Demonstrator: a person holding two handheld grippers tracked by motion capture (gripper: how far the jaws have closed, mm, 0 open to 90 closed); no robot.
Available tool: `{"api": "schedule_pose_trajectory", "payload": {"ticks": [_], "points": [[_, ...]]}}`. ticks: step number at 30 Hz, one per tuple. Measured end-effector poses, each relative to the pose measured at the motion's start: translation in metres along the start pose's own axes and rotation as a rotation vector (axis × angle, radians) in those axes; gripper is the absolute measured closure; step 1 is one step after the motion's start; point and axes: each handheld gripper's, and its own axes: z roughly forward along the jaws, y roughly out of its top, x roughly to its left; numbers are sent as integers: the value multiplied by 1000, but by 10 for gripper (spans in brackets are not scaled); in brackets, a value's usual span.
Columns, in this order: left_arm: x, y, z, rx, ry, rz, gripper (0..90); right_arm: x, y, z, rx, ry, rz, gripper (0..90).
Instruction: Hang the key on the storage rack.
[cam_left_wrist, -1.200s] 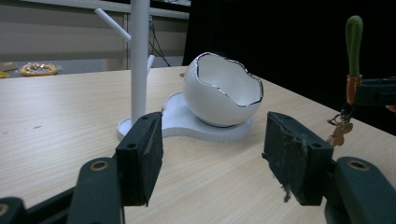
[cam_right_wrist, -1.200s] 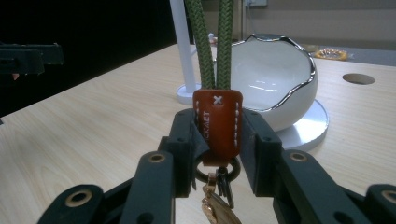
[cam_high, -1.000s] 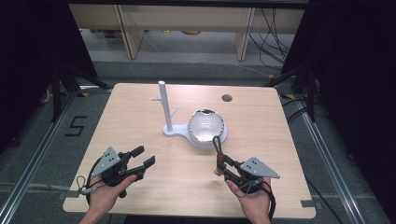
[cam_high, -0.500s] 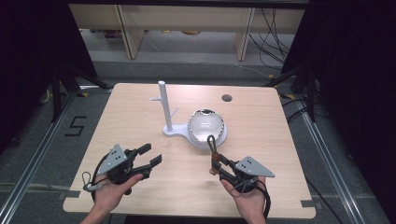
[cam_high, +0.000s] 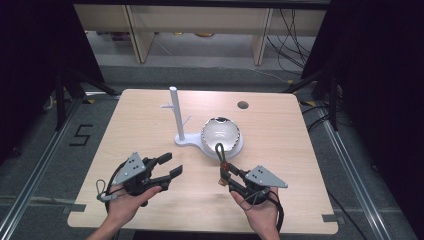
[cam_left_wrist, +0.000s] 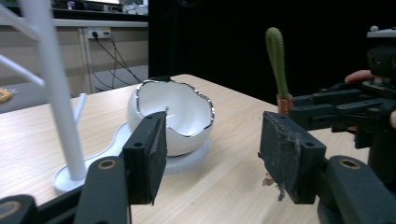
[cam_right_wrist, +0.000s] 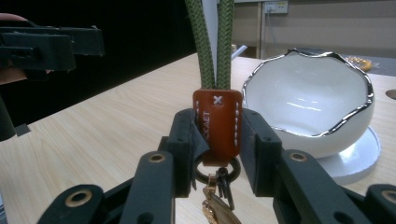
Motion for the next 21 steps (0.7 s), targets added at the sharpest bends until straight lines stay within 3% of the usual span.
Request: {"api": "schedule_pose_trajectory", "payload": {"ticks": [1, 2, 5, 11, 13, 14, 17, 19, 21], "points": [[-1, 1, 2, 2, -6, 5, 414, 1, 0, 1, -3, -1, -4, 684], [-2, 2, 3, 2, -10, 7, 417, 4, 0, 1, 3, -4, 24, 684], [-3, 4, 7, 3, -17, 0, 425, 3, 1, 3, -4, 2, -7, 683], [-6, 8, 13, -5, -46, -31, 452, 8, 2, 6, -4, 14, 7, 683], [-6, 9, 15, -3, -56, -40, 461, 9, 3, 8, -6, 8, -21, 683], [-6, 10, 16, -3, -57, -36, 466, 11, 2, 9, -11, 19, 3, 684], [-7, 11, 19, -4, -59, -40, 480, 13, 1, 11, -7, 30, -6, 683], [-7, 12, 19, 10, -63, -33, 495, 16, -1, 12, -3, 22, 22, 683], [-6, 13, 20, 12, -63, -32, 511, 15, 0, 14, -8, 34, -11, 683]]}}
